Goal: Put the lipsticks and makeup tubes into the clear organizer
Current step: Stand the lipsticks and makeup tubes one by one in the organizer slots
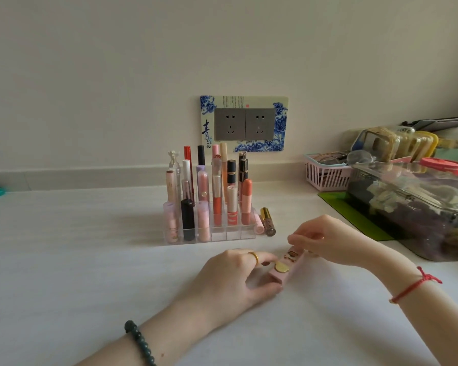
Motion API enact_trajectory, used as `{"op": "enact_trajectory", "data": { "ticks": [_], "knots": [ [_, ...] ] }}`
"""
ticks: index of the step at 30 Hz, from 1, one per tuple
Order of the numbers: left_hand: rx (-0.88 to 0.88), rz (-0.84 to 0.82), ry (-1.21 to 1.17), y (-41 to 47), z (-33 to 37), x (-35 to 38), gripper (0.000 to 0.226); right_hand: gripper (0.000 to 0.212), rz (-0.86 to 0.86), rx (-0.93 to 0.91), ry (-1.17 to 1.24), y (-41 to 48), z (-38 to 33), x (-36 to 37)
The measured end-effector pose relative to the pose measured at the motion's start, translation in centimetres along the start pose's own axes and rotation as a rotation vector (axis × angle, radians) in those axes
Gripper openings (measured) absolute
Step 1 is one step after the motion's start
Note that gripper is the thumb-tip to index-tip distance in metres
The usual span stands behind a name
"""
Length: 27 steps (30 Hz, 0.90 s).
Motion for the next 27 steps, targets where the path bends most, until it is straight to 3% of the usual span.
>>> {"op": "enact_trajectory", "data": {
  "ticks": [7,17,21,27],
  "knots": [
    [-0.057,-0.03,-0.024,0.2,-0.7,0.3,0.046,0.029,-0.014,0.088,-0.026,-0.5,0.1,0.4],
    [-0.075,-0.03,-0.04,-0.1,-1.0,-0.2,0.046,0.02,-0.005,0.023,0.135,-0.7,-1.3,1.0],
    [-0.095,0.034,-0.139,-0.3,-0.9,-1.2,0.035,0.014,0.031,0.011,0.413,-0.9,-2.4,1.1],
    [-0.17,0.185,-0.261,-0.5,-1.7,-3.0,0.036,0.03,0.088,-0.002,0.792,-1.0,-4.0,1.4]
  ]
}}
Point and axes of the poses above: each hand's wrist, its own y-axis towards the middle knuckle, its own x-axis out of the palm, z = x × y, the point moved 8 cm from there along y, towards the middle knuckle, and after that the axes turned 5 degrees about z, right-handed, at the moved point
